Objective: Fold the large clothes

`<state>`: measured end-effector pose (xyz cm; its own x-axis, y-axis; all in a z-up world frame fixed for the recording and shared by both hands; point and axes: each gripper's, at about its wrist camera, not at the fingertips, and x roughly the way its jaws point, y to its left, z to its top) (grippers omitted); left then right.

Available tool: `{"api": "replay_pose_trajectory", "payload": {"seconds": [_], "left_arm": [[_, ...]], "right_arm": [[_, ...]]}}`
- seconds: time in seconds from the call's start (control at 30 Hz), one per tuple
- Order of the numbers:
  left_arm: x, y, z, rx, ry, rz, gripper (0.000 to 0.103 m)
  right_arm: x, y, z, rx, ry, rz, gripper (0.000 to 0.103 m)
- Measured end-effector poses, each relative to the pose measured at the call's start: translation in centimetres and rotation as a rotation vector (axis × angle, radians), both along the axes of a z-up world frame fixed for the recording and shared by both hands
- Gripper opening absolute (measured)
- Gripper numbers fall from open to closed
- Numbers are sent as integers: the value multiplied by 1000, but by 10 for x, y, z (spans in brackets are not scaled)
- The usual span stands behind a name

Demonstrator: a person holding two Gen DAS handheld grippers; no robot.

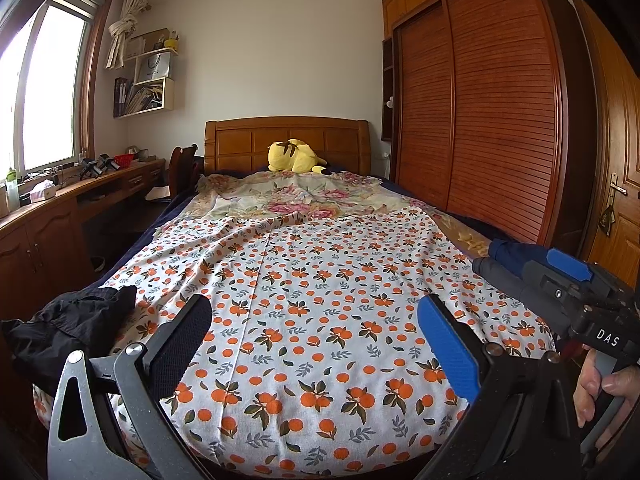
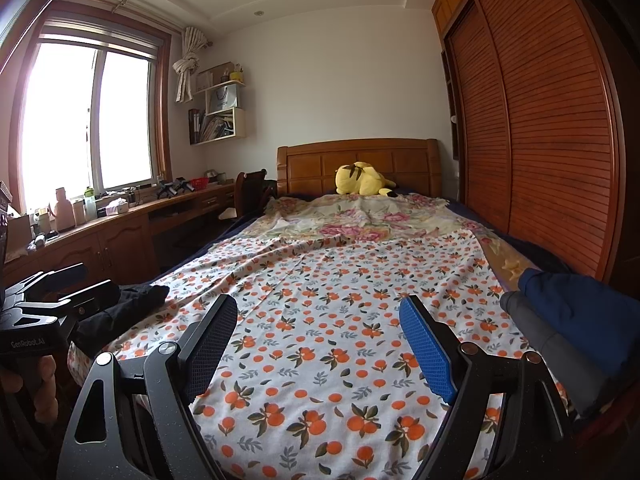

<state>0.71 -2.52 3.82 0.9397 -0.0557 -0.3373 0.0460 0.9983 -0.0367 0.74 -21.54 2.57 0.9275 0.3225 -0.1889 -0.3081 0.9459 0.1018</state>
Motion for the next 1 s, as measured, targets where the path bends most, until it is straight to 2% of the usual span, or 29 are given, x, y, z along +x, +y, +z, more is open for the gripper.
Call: {"api": "replay_pose_trajectory", "payload": {"seconds": [1.0], "left_arm": [[-2, 6, -10, 2, 17, 5, 103]], "right_arm": [[2, -5, -1, -2, 12, 4, 85]]}}
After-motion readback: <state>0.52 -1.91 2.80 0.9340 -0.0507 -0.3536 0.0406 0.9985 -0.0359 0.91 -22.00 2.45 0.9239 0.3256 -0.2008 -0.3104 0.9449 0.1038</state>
